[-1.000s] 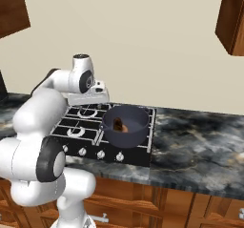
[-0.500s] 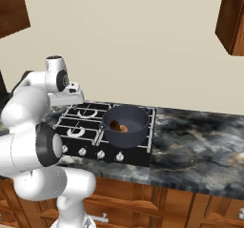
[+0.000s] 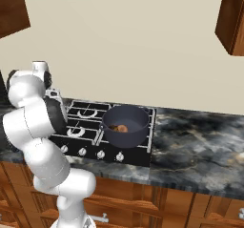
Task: Put the sweet potato and onion in the pot. Retrieve the spatula and lightly stir the vegetables in the pot.
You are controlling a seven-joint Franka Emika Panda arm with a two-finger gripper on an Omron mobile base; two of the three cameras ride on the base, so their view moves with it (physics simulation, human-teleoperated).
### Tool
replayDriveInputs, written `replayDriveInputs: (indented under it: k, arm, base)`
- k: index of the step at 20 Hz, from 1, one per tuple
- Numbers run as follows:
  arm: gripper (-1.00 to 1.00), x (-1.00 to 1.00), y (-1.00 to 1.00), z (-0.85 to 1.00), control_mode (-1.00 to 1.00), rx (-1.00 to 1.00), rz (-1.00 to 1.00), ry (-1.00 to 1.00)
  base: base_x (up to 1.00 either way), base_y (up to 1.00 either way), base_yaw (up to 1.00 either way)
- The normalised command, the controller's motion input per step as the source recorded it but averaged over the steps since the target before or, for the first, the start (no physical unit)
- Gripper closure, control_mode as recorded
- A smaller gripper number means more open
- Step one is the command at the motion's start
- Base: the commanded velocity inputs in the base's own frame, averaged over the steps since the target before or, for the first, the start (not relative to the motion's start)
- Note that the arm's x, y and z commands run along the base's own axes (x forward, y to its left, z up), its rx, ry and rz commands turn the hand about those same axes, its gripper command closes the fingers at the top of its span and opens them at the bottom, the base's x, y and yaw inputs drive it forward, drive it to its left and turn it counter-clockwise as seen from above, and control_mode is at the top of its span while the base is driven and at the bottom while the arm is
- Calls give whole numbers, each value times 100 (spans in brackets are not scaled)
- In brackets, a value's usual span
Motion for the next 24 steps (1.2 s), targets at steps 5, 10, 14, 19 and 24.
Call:
replayDriveInputs:
  k: [5, 10, 14, 19, 24]
  arm:
    - [-100, 0, 62, -81, -100, 0, 1, 1]
    - [-100, 7, 97, -31, -100, 0, -12, 0]
    - [-100, 1, 100, -4, -100, 0, -14, -5]
    - [-100, 9, 45, 0, -100, 0, -16, -7]
    - [-100, 47, 41, -15, -100, 0, -11, -2]
  base:
    - [0, 0, 0]
    - [0, 0, 0]
    - [0, 0, 0]
    - [0, 0, 0]
    - [0, 0, 0]
